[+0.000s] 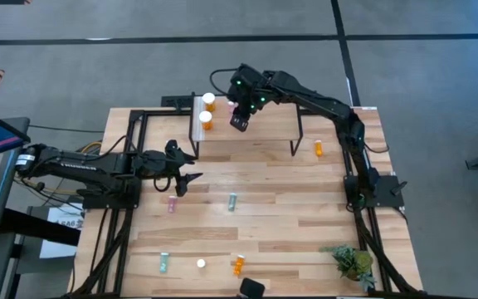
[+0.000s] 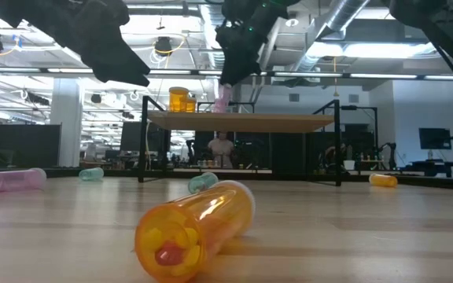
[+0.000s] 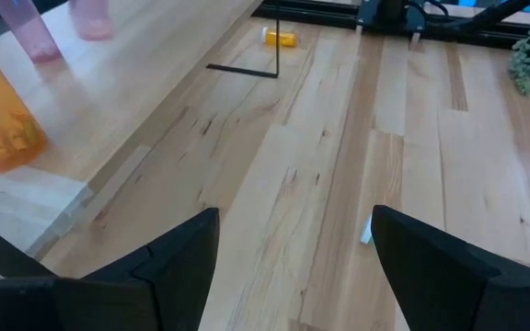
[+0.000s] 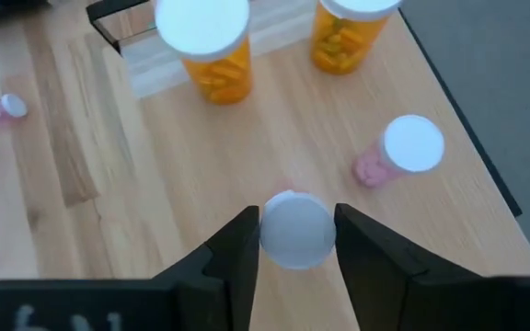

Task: Pick and place medicine bottles onto shelf by color
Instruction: Put the bottom small pink pill bottle aligned with the other small pink bottle on the shelf

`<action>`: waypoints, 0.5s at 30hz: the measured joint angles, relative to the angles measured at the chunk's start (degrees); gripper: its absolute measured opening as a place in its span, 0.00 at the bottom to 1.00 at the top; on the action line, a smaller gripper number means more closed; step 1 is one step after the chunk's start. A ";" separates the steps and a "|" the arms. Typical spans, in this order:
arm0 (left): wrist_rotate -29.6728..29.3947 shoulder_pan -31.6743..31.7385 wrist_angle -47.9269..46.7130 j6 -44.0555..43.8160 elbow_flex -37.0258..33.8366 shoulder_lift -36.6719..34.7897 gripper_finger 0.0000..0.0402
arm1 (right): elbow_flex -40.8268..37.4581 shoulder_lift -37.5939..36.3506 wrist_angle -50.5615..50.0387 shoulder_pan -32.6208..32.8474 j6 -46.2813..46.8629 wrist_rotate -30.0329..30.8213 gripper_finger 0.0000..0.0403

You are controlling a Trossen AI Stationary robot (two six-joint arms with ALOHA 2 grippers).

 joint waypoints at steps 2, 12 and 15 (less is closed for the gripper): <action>0.00 0.00 0.00 0.00 0.00 0.00 0.67 | 0.00 0.00 0.07 -0.06 0.02 0.00 0.42; 0.02 0.00 0.00 0.00 -0.01 0.00 0.67 | 0.00 0.00 0.10 -0.11 0.13 0.00 0.42; 0.02 0.00 0.00 0.00 -0.02 0.00 0.67 | 0.00 -0.01 -0.94 -0.11 0.07 -0.02 0.42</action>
